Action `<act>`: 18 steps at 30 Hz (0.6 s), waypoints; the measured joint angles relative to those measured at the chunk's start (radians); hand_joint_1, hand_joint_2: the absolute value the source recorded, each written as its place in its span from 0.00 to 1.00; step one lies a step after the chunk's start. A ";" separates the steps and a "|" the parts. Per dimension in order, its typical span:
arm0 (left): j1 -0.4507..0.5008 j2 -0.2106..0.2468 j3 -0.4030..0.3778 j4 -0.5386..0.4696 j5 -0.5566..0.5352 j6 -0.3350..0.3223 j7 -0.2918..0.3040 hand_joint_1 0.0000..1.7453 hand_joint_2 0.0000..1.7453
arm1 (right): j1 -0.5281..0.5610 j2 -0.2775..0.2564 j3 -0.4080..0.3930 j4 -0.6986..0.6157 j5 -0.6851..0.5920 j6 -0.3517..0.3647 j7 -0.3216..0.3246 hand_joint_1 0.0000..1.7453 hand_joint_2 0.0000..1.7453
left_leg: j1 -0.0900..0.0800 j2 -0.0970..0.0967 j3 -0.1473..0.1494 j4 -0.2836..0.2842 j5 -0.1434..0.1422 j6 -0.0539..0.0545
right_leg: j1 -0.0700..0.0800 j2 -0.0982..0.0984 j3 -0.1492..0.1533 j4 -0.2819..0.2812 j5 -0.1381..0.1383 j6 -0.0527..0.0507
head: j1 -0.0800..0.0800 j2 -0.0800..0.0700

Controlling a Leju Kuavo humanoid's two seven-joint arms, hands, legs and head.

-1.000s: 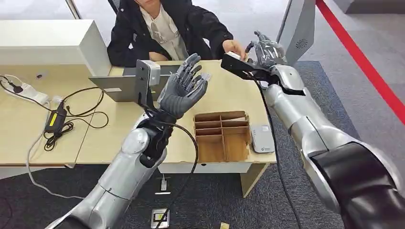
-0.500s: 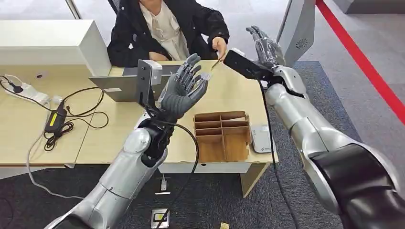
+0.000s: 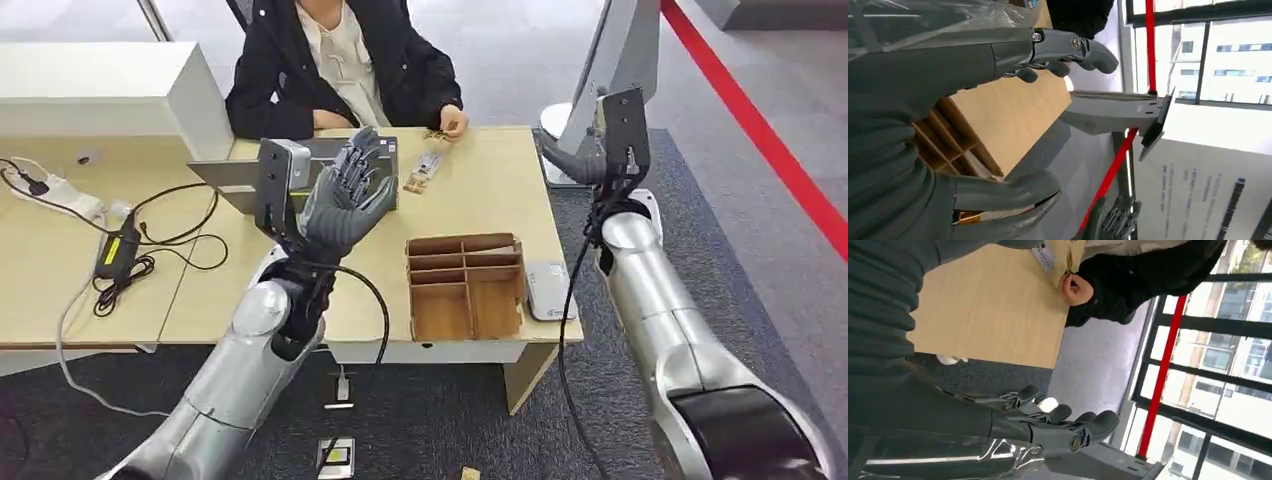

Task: Pass the card to the sensor for recognition and then transmit it.

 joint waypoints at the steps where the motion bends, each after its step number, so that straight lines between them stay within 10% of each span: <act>1: 0.003 0.003 0.000 -0.010 -0.001 0.000 0.003 0.00 1.00 | 0.034 -0.014 -0.008 -0.059 -0.004 -0.006 0.016 0.00 1.00 | 0.000 0.000 0.000 0.000 0.000 0.000 | 0.000 0.000 0.000 0.000 0.000 0.000 | 0.000 0.000; 18: 0.013 0.031 0.000 -0.076 -0.006 0.012 0.013 0.00 1.00 | 0.319 -0.060 -0.058 -0.573 -0.071 0.035 0.108 0.00 1.00 | 0.000 0.001 0.000 0.000 0.000 0.000 | 0.001 0.000 0.000 0.000 0.000 -0.001 | 0.000 0.000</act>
